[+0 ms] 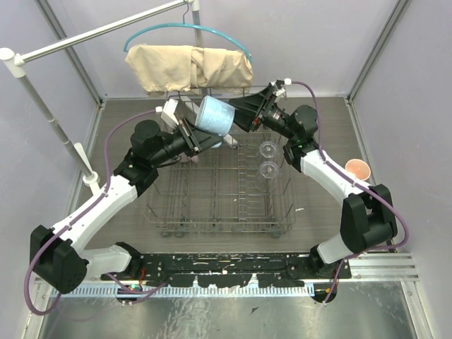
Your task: Load the cups into the dish rack
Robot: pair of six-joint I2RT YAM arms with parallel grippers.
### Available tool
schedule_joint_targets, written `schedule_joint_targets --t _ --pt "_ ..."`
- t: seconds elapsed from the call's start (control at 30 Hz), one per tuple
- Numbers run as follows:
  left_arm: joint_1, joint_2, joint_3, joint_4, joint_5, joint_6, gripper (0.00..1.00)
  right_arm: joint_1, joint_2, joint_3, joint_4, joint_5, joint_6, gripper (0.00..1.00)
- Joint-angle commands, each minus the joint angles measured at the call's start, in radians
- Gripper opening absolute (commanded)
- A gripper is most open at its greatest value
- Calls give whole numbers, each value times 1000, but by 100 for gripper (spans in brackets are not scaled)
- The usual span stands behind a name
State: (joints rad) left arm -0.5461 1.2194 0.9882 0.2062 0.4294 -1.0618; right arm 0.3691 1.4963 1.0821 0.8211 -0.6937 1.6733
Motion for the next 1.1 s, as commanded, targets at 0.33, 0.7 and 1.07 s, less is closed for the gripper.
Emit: schedule_joint_targets --t 0.33,0.7,1.07 --pt "-42 -334 96 -580 -487 182 0 -55 -169 161 -828 62 -656 66" --pt "-252 -210 314 -1039 -974 61 0 -157 -284 192 -1166 104 -933 67" --pt "-411 102 539 -1410 -1223 -253 0 -193 -347 238 -1308 145 -1050 68"
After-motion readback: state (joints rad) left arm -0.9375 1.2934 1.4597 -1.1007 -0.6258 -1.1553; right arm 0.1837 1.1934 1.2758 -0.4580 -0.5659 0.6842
